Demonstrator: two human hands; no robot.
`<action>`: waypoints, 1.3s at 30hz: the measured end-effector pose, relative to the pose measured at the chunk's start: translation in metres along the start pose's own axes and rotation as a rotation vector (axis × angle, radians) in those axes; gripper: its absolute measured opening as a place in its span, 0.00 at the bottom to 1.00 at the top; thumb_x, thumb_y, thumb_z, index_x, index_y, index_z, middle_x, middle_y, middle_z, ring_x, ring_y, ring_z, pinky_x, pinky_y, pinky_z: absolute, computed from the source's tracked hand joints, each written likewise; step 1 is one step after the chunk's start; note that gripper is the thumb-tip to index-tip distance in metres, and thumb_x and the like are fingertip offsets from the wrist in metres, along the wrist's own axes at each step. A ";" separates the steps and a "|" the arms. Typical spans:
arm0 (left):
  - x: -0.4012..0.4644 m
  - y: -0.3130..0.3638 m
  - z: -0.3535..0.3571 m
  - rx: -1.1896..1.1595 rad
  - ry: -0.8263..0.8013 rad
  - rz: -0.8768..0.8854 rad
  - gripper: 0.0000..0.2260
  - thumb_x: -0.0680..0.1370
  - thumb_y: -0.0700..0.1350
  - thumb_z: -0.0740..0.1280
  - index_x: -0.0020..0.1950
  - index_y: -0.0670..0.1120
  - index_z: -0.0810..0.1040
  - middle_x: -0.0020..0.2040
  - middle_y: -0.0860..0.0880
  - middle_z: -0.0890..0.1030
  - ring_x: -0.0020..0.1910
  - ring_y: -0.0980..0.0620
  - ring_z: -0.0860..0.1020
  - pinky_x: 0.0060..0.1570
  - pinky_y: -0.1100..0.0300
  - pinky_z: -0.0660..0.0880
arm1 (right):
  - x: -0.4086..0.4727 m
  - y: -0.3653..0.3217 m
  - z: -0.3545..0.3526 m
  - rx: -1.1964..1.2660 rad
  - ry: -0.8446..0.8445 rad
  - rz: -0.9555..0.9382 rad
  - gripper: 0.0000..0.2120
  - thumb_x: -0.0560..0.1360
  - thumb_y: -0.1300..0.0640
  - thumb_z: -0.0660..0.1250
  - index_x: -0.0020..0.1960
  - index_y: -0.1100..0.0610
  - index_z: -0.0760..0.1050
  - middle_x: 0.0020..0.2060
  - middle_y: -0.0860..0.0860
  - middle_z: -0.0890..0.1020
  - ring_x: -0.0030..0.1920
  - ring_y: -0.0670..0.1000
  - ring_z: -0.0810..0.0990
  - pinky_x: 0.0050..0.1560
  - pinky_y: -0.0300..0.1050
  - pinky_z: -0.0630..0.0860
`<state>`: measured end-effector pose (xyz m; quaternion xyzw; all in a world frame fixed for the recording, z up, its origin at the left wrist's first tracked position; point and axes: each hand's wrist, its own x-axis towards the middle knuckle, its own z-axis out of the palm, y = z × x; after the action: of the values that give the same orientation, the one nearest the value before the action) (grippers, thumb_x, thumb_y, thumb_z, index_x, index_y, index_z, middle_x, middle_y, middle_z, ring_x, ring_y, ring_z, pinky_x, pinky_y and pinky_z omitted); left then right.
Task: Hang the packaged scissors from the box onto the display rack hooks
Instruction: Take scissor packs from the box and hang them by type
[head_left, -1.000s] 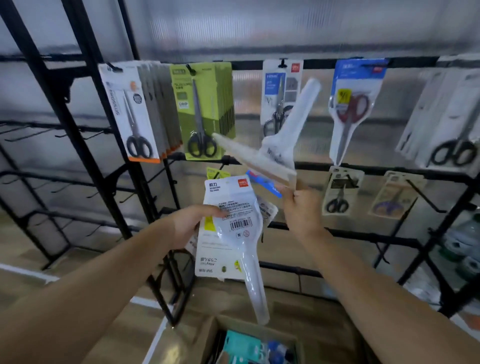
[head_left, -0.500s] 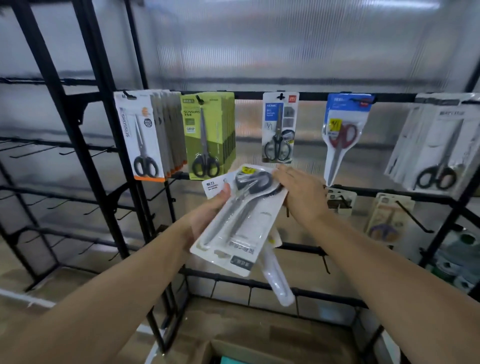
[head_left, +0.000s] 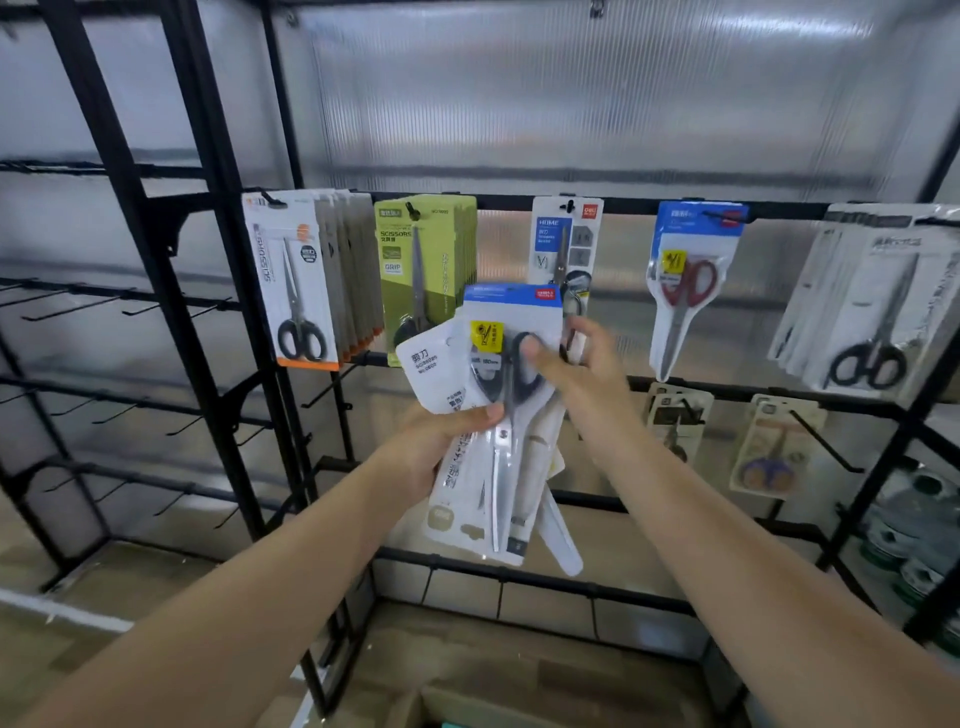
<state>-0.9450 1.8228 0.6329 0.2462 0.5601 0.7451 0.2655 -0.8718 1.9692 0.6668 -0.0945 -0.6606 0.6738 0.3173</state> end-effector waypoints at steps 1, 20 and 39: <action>0.000 -0.001 0.002 0.032 -0.013 -0.010 0.21 0.64 0.40 0.77 0.56 0.45 0.79 0.49 0.46 0.85 0.47 0.45 0.83 0.42 0.51 0.80 | 0.000 0.000 0.006 0.012 0.000 -0.015 0.24 0.69 0.62 0.74 0.59 0.50 0.68 0.48 0.44 0.78 0.44 0.38 0.80 0.38 0.31 0.76; 0.010 0.003 -0.003 0.044 0.059 -0.005 0.24 0.60 0.40 0.75 0.56 0.44 0.79 0.50 0.45 0.84 0.46 0.44 0.83 0.40 0.52 0.79 | 0.005 -0.028 -0.068 -0.149 0.101 -0.072 0.29 0.72 0.76 0.63 0.67 0.52 0.72 0.62 0.51 0.75 0.52 0.43 0.77 0.40 0.30 0.77; 0.096 0.021 0.055 -0.175 -0.093 -0.095 0.25 0.59 0.40 0.76 0.56 0.45 0.79 0.48 0.44 0.85 0.44 0.43 0.84 0.35 0.50 0.79 | 0.042 -0.075 -0.137 -0.431 0.480 -0.268 0.27 0.73 0.72 0.65 0.70 0.57 0.67 0.70 0.51 0.68 0.68 0.46 0.65 0.48 0.18 0.65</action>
<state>-0.9816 1.9207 0.6737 0.2294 0.4908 0.7657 0.3465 -0.8068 2.1005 0.7351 -0.2272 -0.7007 0.4298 0.5221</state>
